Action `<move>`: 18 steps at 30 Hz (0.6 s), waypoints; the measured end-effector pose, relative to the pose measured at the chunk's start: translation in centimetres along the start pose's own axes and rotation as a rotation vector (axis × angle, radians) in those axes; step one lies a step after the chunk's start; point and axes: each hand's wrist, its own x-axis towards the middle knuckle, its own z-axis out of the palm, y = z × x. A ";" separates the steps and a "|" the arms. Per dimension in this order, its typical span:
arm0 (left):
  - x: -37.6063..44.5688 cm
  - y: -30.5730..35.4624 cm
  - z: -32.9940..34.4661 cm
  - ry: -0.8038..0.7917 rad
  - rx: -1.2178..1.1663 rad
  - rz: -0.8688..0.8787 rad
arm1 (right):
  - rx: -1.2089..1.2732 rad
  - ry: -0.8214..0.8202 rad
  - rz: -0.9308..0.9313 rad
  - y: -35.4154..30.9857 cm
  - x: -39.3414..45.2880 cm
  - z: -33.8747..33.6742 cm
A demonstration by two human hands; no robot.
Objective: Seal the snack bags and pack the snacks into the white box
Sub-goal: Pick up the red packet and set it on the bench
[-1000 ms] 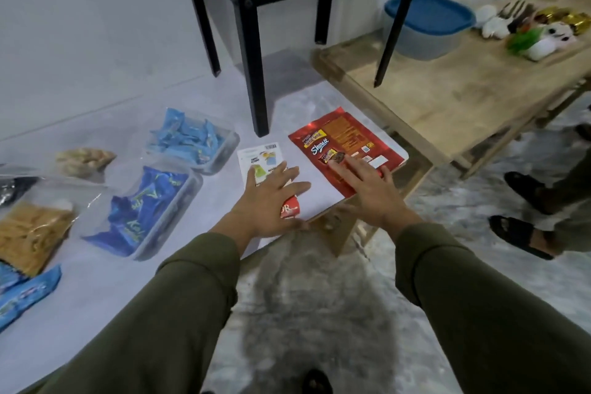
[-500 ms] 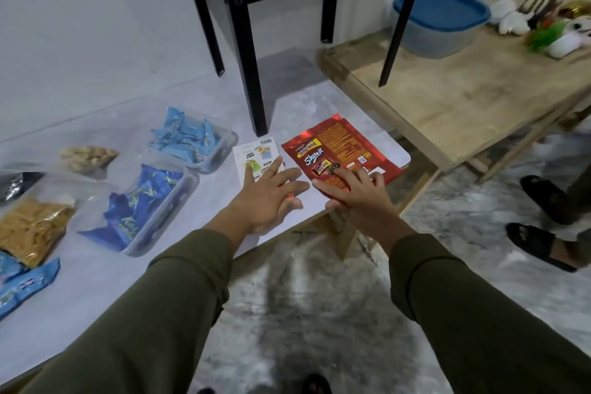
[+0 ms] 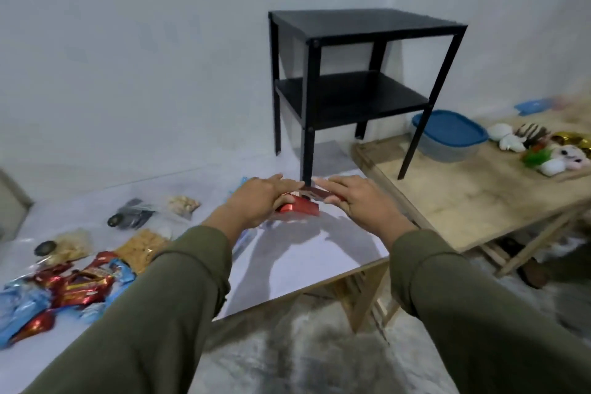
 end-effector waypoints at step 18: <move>-37.5 -15.9 -19.7 0.311 0.257 -0.701 | 0.055 0.112 -0.598 -40.6 14.1 -7.1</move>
